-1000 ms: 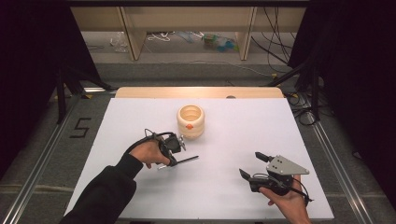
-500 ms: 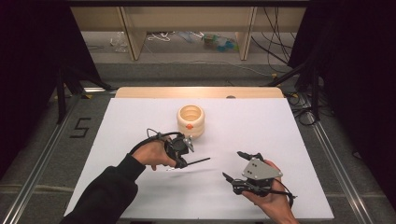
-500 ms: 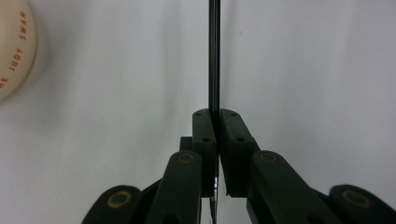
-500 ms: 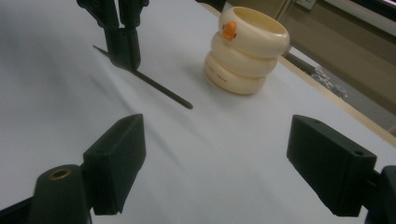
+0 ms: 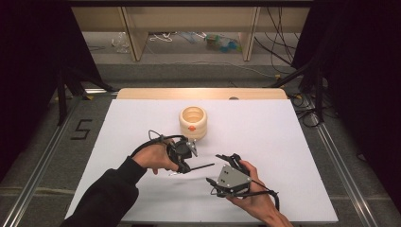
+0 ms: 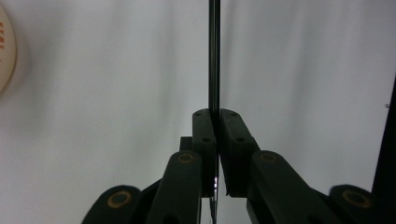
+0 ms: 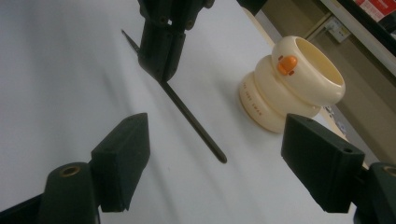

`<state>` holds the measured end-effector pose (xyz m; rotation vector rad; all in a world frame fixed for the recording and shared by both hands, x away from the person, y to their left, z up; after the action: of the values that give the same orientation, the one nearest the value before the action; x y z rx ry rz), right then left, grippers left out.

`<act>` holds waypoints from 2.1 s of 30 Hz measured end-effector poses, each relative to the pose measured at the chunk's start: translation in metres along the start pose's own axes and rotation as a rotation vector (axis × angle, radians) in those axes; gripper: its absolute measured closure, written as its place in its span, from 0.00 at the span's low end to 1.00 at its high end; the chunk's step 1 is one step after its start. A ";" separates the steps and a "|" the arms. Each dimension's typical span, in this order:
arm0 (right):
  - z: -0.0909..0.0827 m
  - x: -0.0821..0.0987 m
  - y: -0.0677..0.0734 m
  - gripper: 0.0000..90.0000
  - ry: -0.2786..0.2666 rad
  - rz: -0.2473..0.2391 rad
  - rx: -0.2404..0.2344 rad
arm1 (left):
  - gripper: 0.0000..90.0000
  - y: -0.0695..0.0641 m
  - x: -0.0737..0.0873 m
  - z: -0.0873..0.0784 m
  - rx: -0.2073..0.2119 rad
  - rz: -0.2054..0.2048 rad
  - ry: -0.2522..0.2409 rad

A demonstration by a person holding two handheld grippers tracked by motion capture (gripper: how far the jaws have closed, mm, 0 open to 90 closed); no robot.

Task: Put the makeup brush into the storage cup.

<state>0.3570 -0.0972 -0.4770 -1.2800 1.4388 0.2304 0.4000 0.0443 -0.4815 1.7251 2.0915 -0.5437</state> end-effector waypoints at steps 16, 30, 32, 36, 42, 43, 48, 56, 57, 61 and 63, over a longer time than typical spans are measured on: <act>0.018 -0.009 0.020 0.42 0.044 -0.210 -0.051 | 0.95 -0.010 -0.004 -0.005 0.012 0.020 0.010; 0.026 -0.007 0.021 0.56 0.093 -0.361 -0.084 | 0.95 -0.016 -0.007 -0.007 0.013 0.051 0.036; 0.026 -0.006 0.022 0.58 0.103 -0.375 -0.083 | 0.95 -0.016 -0.007 -0.007 0.014 0.051 0.037; 0.028 -0.007 0.022 0.63 0.105 -0.409 -0.084 | 0.95 -0.016 -0.007 -0.006 0.021 0.057 0.043; 0.031 -0.007 0.026 0.69 0.119 -0.432 -0.097 | 0.95 -0.018 -0.008 -0.006 0.019 0.063 0.040; 0.031 -0.008 0.026 0.71 0.120 -0.444 -0.095 | 0.95 -0.018 -0.008 -0.006 0.019 0.063 0.040; 0.031 -0.007 0.028 0.75 0.132 -0.456 -0.106 | 0.95 -0.019 -0.008 -0.006 0.020 0.066 0.043; 0.033 -0.006 0.034 0.80 0.129 -0.416 -0.078 | 0.95 -0.020 -0.008 -0.005 0.027 0.070 0.045; 0.034 -0.006 0.034 0.81 0.130 -0.433 -0.088 | 0.95 -0.020 -0.008 -0.005 0.027 0.070 0.045; 0.034 -0.006 0.035 0.82 0.134 -0.460 -0.095 | 0.95 -0.021 -0.009 -0.006 0.030 0.071 0.044; 0.036 -0.006 0.039 0.82 0.127 -0.430 -0.115 | 0.95 -0.021 -0.009 -0.007 0.033 0.068 0.044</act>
<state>0.3459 -0.0526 -0.5042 -1.6879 1.2315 -0.0589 0.3803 0.0365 -0.4700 1.8348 2.0558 -0.5277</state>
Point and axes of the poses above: each handheld gripper's, and its own axes: z roughly forward along the jaws, x roughly out of its underside, y roughly to its left, the point moved 7 cm from there along z, roughly forward along the jaws, and after that the axes turned 12 degrees about -y, right-handed, at the moved point
